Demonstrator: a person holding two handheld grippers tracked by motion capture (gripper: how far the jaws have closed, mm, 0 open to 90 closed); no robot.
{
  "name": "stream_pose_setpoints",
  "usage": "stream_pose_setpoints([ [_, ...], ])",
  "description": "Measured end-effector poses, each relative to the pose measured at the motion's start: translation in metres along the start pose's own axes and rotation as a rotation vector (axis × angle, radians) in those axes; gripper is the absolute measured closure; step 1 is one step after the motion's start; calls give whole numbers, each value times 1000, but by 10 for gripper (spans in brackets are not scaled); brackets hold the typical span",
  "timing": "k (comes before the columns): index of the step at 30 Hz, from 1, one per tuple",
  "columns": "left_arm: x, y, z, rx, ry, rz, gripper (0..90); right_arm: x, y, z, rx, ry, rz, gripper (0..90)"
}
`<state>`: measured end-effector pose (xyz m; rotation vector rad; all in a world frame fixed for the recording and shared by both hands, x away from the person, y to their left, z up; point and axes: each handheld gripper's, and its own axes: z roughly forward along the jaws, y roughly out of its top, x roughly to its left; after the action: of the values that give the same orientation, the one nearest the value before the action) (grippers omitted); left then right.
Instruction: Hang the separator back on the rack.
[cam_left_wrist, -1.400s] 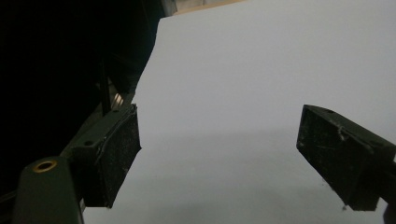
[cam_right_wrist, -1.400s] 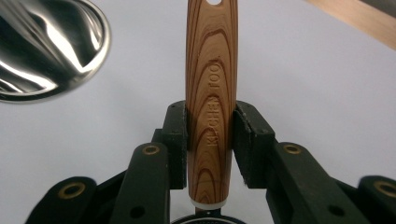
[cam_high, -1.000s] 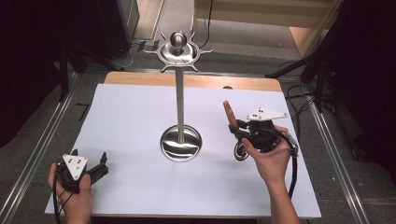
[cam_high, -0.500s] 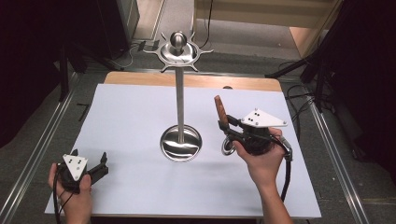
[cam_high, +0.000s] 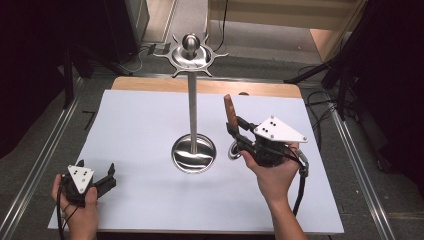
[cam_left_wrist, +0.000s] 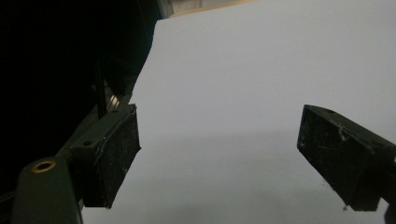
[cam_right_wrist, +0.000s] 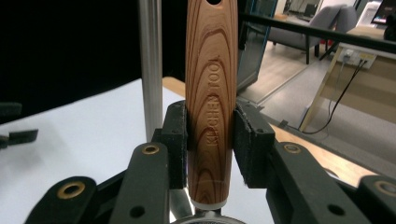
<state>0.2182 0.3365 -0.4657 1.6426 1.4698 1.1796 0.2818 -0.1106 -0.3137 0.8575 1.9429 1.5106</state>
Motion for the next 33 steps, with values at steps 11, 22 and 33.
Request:
stream_pose_setpoints([
  [11,-1,0,0,2,5,11,143,12,16,-5,-51,-19,-2,694],
  [22,-2,0,-1,-3,10,16,144,20,34,-13,-140,-16,-7,694],
  [33,-2,0,-1,-7,10,26,144,32,49,-16,-207,-14,-6,694],
])
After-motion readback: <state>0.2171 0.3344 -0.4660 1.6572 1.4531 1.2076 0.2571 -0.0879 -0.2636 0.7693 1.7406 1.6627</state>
